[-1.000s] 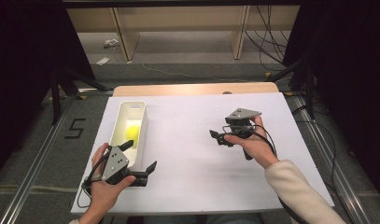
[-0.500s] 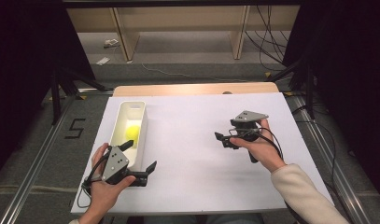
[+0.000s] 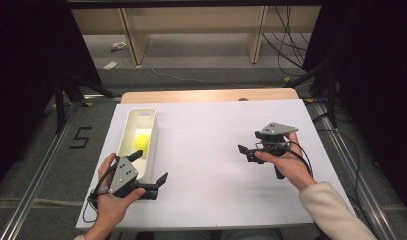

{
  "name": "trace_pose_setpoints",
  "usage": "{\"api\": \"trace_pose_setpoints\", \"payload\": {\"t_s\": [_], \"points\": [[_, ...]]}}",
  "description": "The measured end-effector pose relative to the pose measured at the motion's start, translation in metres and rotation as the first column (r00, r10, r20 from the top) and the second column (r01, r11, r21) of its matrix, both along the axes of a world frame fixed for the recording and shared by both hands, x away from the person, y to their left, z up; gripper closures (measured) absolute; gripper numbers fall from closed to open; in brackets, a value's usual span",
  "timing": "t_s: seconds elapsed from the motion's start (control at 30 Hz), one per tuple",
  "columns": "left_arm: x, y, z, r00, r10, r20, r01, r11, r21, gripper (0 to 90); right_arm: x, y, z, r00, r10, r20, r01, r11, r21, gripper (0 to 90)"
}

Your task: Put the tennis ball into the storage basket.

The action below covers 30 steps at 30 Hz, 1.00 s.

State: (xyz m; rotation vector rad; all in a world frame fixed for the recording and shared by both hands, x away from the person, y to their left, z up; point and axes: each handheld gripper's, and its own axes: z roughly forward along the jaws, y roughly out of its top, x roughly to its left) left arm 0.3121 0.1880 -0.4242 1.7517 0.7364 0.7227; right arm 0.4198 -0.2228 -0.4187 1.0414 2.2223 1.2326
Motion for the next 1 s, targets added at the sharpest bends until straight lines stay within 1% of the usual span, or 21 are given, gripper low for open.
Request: {"api": "trace_pose_setpoints", "payload": {"t_s": [0.57, 1.0], "points": [[0.001, 0.001, -0.001, 1.0, 0.005, -0.001, -0.005, 1.0, -0.003, 0.0, -0.012, -0.017, -0.001, 0.9998, -0.018, 0.002, 0.018, 1.0, 0.003, 17.7], [0.001, 0.001, 0.0, 1.0, 0.006, 0.0, -0.006, 1.0, -0.003, 0.0, -0.021, -0.028, -0.005, 0.9994, -0.035, -0.009, 0.035, 0.999, 0.007, 17.7]]}}
